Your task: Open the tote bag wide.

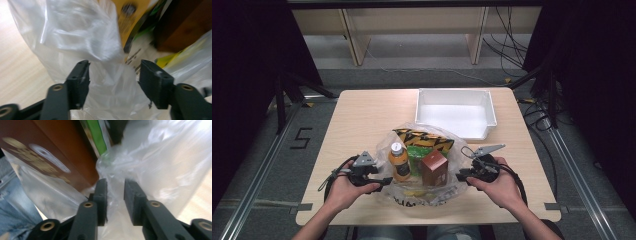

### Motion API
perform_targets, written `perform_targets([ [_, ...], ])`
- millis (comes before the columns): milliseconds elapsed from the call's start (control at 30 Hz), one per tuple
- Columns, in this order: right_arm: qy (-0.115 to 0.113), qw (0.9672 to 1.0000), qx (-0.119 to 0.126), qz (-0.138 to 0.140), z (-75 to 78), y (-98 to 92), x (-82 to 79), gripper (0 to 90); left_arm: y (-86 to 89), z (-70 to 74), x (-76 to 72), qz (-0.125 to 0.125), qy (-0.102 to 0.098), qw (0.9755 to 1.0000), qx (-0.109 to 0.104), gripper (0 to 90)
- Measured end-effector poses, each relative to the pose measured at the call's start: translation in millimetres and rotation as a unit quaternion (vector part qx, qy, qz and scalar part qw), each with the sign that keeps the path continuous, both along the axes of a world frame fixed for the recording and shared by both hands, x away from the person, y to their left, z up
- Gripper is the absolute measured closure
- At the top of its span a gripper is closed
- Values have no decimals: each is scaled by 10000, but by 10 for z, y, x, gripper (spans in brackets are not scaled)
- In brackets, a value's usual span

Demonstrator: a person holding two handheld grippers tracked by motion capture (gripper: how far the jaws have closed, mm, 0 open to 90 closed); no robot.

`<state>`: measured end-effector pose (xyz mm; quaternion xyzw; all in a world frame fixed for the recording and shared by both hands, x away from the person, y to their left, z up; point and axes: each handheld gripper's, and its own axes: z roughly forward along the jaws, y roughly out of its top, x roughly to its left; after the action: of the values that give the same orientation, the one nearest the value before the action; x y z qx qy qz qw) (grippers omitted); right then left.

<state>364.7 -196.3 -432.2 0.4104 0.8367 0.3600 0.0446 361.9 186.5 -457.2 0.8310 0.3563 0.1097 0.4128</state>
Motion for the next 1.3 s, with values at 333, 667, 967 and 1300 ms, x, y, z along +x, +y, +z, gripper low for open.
perform_targets([
  [333,-856,9962,170,33,540,-106,-94,643,249,365,-171,126,-418,9986,-294,320],
  [667,-1554,9876,171,-155,768,-204,160,556,346,651,207,384,-607,9944,-780,401],
  [967,-1278,9918,65,52,625,-123,402,631,321,534,555,270,-180,9938,-1068,462],
  [1300,-1017,9947,-125,126,486,-50,447,900,264,313,581,28,270,9959,-865,739],
])
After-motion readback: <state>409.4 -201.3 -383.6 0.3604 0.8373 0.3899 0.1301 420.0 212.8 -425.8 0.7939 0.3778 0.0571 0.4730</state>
